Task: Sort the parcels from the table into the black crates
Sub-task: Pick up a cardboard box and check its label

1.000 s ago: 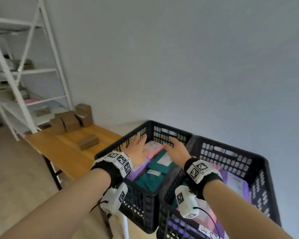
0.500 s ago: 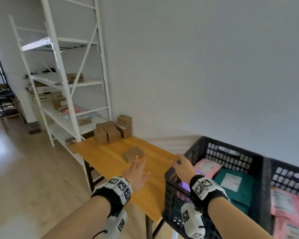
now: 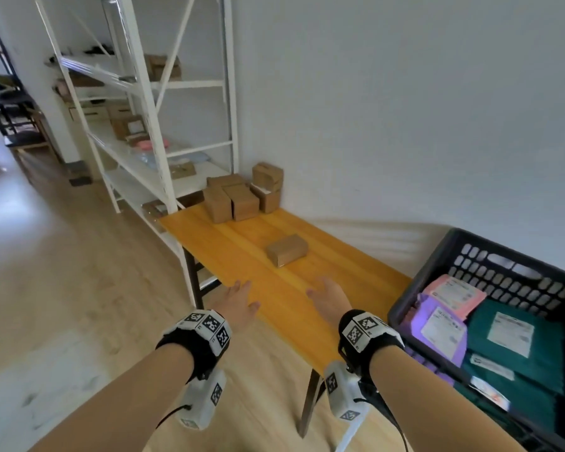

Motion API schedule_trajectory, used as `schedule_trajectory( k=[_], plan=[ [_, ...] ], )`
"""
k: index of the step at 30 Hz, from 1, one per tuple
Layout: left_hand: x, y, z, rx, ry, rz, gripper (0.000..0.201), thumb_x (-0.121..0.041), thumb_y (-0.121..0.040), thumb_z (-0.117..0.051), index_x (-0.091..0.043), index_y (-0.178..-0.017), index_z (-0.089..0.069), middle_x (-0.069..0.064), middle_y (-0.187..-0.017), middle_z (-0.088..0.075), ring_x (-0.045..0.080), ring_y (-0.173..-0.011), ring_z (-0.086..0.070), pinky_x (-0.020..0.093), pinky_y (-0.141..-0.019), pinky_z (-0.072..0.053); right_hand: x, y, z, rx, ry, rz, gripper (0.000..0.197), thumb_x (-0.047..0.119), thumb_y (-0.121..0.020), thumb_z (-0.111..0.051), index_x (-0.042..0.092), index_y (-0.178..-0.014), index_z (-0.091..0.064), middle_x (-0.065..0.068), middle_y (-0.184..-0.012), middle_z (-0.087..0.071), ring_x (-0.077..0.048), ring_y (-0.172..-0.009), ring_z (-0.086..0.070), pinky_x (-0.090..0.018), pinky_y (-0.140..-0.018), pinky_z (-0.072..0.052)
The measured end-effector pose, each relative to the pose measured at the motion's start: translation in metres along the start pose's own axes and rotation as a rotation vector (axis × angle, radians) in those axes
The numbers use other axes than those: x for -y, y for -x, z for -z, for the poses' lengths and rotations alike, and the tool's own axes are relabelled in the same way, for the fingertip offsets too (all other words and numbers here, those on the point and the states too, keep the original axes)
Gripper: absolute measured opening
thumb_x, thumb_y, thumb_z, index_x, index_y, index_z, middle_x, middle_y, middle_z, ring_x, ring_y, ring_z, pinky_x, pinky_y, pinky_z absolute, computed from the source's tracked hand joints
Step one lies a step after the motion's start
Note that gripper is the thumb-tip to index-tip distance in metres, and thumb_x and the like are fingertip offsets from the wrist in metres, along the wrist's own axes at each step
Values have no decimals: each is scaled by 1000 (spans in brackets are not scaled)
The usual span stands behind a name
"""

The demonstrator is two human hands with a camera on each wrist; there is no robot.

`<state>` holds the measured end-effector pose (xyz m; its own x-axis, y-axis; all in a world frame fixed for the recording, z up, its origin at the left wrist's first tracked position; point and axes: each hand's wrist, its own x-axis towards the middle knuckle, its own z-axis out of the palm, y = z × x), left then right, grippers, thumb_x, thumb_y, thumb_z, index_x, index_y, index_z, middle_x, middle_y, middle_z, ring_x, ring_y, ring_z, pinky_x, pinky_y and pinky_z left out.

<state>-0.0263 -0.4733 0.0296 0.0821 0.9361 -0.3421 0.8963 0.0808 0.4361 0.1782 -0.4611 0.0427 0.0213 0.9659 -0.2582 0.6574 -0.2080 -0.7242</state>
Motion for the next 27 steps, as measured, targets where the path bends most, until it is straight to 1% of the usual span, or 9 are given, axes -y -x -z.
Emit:
schedule_trajectory(
  k=[3,8,12,15,17,20,21,23,27],
  plan=[
    [16,-46,3,33,4,12,66,-38,-100,-38,-17,-153,-5,6,-160,3,23,-147,-3,44,-116,-21,9,-43,-13,28,-3,-2,58,31,-101,-45,14,-151,-20,-7,-156,-23,-27,-139,-32,-35,-106,-35],
    [13,-131,24,65,-15,68,64,-35,-101,-37,-15,-152,-4,7,-160,2,26,-145,-15,43,-112,-30,22,-118,-24,60,-31,-21,55,29,-102,-44,15,-150,-21,-5,-156,-23,-26,-140,-31,-38,-109,-35],
    [7,-189,35,101,-20,49,64,-35,-102,-37,-13,-152,-3,8,-160,1,26,-146,-10,41,-115,-24,29,-173,-28,76,-28,-92,52,28,-101,-43,12,-148,-27,-7,-151,-34,-27,-134,-39,-34,-100,-39],
    [11,-230,45,121,-59,27,65,-36,-101,-37,-13,-152,-5,8,-160,0,24,-147,-7,41,-116,-22,33,-210,-31,112,-54,-143,53,28,-101,-43,15,-149,-24,-6,-151,-34,-27,-132,-41,-31,-94,-40],
    [16,-254,53,145,-29,39,65,-35,-101,-37,-13,-152,-4,7,-160,2,24,-147,-6,41,-117,-21,34,-231,-38,121,-79,-174,52,27,-101,-44,15,-148,-26,-7,-148,-39,-27,-126,-47,-32,-90,-43],
    [23,-287,60,179,14,45,64,-34,-102,-37,-14,-152,-4,6,-160,4,25,-146,-10,40,-115,-23,37,-256,-44,124,-75,-191,56,26,-100,-46,16,-150,-24,-8,-139,-49,-26,-106,-59,-39,-83,-51],
    [27,-301,61,192,25,52,63,-34,-102,-36,-14,-152,-4,5,-160,4,25,-146,-12,39,-114,-25,37,-264,-47,126,-82,-205,57,26,-100,-46,16,-150,-22,-9,-135,-52,-28,-104,-61,-41,-85,-52],
    [30,-319,60,219,25,64,63,-34,-102,-36,-15,-152,-4,4,-160,4,26,-145,-15,38,-112,-28,36,-275,-49,130,-100,-241,58,23,-100,-47,16,-151,-20,-11,-132,-55,-32,-110,-60,-44,-90,-52],
    [35,-371,54,337,31,34,63,-35,-102,-35,-17,-152,-3,3,-160,7,26,-144,-19,37,-109,-32,31,-311,-61,80,-168,-367,61,23,-99,-47,16,-152,-17,-11,-125,-58,-29,-90,-64,-41,-80,-54]
  ],
)
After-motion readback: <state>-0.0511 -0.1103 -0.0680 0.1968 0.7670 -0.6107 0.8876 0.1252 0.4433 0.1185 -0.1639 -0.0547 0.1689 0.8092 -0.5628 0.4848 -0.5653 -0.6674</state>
